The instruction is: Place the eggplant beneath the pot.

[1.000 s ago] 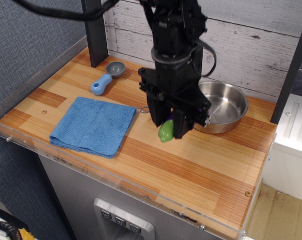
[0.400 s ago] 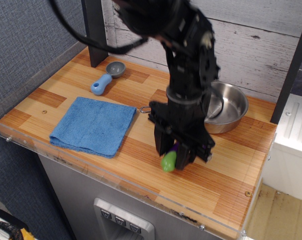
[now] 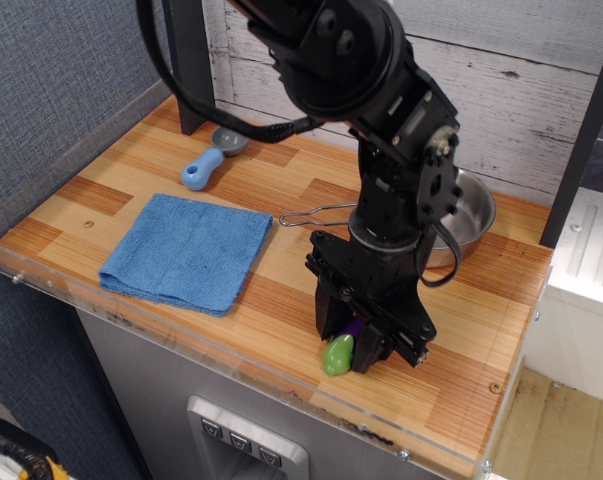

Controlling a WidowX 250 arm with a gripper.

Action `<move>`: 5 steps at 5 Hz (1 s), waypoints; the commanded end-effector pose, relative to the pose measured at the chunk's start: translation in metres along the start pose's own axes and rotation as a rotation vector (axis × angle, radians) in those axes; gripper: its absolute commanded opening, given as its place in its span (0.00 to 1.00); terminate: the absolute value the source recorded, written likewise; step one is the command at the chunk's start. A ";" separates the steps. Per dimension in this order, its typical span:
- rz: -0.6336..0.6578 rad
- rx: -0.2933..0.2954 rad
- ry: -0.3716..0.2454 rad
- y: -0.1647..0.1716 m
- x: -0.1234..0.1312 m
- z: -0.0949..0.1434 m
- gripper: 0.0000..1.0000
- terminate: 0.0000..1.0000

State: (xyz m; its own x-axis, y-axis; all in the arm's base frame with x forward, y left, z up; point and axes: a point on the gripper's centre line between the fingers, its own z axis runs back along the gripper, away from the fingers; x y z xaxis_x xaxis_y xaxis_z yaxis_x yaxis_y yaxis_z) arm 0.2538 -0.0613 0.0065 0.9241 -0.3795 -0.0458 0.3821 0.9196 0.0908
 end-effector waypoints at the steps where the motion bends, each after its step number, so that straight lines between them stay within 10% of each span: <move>1: -0.024 -0.002 0.006 0.003 -0.006 0.005 1.00 0.00; 3: -0.005 -0.024 -0.033 0.023 -0.008 0.028 1.00 0.00; 5: 0.068 -0.012 -0.139 0.071 -0.039 0.100 1.00 0.00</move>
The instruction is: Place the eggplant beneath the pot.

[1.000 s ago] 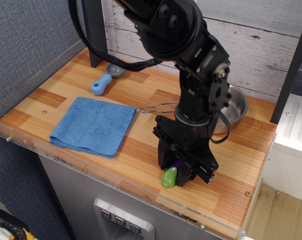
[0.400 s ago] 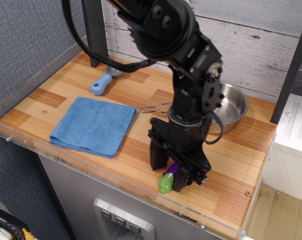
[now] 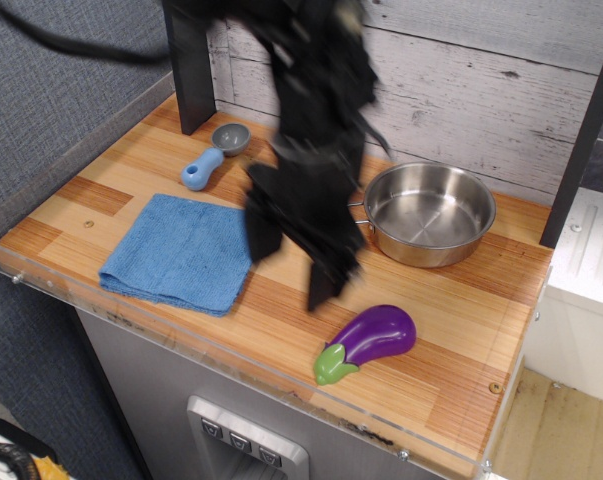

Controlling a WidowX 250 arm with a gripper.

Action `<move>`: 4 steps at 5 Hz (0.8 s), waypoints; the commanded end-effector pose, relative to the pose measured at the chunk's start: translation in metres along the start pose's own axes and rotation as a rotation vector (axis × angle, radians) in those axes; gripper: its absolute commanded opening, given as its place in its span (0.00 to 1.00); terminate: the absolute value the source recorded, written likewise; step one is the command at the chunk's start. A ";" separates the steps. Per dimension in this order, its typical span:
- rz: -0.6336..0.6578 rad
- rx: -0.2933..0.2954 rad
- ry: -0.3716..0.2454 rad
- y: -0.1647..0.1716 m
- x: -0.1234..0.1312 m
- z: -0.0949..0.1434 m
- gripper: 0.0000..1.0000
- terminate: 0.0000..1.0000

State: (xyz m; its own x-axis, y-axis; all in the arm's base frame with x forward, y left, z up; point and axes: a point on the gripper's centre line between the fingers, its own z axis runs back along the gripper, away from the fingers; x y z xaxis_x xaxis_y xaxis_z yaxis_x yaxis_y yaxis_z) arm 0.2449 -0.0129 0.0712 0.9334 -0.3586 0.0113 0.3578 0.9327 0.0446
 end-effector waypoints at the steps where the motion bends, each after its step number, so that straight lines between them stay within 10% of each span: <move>1: 0.122 -0.008 -0.087 0.048 -0.010 0.049 1.00 0.00; 4: 0.285 -0.067 -0.106 0.064 -0.019 0.051 1.00 0.00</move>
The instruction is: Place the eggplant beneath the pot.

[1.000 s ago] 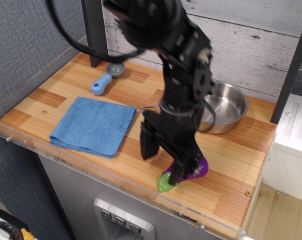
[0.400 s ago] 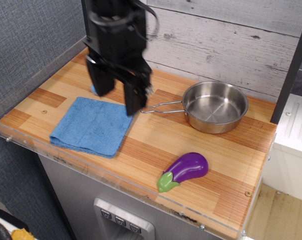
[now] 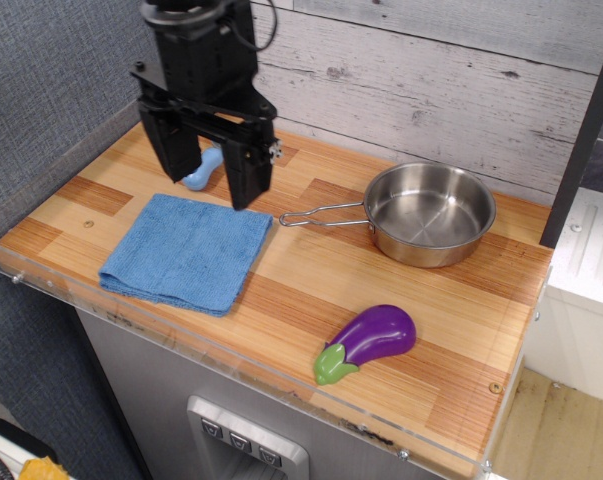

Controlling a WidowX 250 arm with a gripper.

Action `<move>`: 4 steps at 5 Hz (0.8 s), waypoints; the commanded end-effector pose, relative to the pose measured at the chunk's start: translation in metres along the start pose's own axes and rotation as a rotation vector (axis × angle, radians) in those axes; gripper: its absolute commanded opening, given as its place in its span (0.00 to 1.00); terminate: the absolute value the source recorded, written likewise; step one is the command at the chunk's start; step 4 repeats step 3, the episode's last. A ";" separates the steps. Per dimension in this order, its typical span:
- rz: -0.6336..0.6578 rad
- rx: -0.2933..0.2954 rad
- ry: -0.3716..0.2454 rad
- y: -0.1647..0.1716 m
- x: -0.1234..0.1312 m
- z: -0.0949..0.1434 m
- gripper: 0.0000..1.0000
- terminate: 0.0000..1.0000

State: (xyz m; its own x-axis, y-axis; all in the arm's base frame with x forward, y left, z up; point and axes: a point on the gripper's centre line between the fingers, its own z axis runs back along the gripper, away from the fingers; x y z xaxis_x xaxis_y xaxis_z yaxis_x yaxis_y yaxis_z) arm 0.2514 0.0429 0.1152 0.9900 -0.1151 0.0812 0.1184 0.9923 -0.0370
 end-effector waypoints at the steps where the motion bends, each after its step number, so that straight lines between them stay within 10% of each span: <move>1: -0.003 0.030 -0.002 0.012 -0.004 0.010 1.00 0.00; 2: -0.003 0.030 -0.002 0.012 -0.004 0.010 1.00 0.00; 3: -0.003 0.030 -0.002 0.012 -0.004 0.010 1.00 1.00; 4: -0.003 0.030 -0.002 0.012 -0.004 0.010 1.00 1.00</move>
